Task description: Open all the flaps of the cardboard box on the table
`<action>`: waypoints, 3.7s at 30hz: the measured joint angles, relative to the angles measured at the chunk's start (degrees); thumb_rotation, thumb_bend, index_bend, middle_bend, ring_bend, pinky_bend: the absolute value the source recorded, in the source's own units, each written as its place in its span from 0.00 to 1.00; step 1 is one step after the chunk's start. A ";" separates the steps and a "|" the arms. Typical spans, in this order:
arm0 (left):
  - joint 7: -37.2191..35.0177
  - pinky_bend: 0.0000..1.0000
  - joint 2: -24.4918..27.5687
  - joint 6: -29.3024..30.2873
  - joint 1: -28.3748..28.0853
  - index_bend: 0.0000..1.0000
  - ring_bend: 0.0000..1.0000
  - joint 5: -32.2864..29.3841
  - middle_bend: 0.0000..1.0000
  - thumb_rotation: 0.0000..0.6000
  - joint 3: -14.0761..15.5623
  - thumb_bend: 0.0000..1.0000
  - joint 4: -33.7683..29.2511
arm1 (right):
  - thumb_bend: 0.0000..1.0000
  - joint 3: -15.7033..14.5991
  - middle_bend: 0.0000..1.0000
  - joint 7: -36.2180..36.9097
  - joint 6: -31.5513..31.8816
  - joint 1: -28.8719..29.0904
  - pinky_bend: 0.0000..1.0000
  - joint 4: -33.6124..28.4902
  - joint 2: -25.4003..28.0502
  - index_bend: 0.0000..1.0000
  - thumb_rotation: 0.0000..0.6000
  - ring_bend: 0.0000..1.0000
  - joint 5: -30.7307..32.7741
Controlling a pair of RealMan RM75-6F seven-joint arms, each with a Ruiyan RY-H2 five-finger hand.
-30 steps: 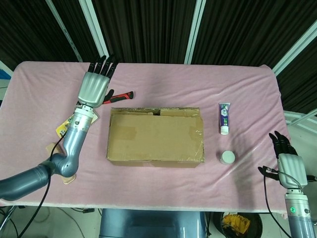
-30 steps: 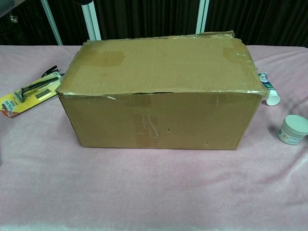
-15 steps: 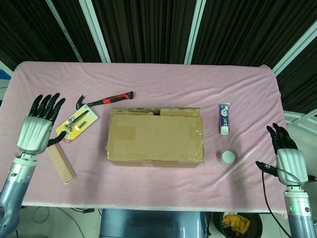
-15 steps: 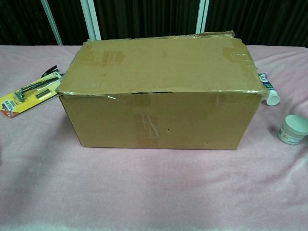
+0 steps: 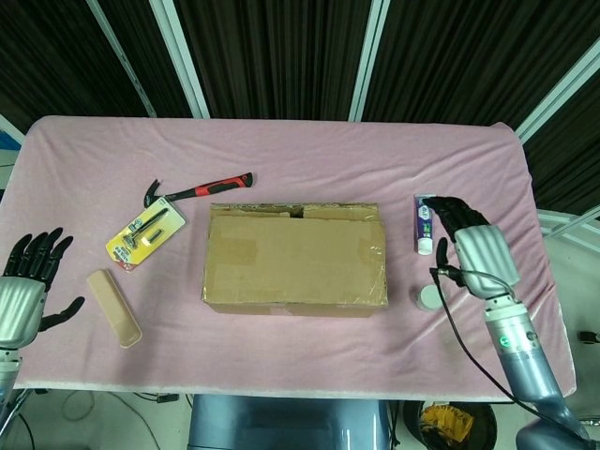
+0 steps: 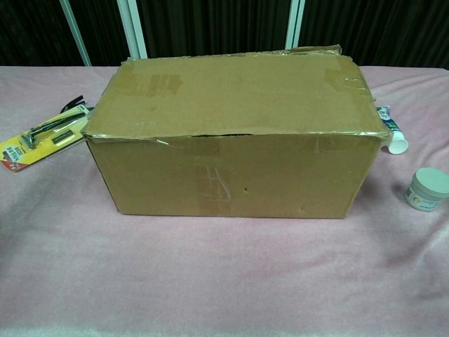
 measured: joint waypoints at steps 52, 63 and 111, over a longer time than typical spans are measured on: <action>-7.43 0.00 0.10 -5.19 0.40 0.00 0.00 -0.86 0.00 1.00 -2.69 0.17 1.09 | 0.84 0.28 0.51 -11.85 -7.38 25.37 0.57 8.50 -17.69 0.27 1.00 0.56 31.44; -7.34 0.00 0.11 -5.27 0.55 0.00 0.00 -0.64 0.00 1.00 -2.91 0.17 0.98 | 0.84 2.09 0.50 -9.73 -5.48 25.17 0.58 3.36 -15.70 0.23 1.00 0.57 30.99; -2.52 0.00 -1.92 -4.05 1.04 0.00 0.00 1.12 0.00 1.00 -3.36 0.17 3.33 | 0.74 2.01 0.44 29.28 -15.54 0.52 0.57 -22.58 12.46 0.15 1.00 0.52 -3.52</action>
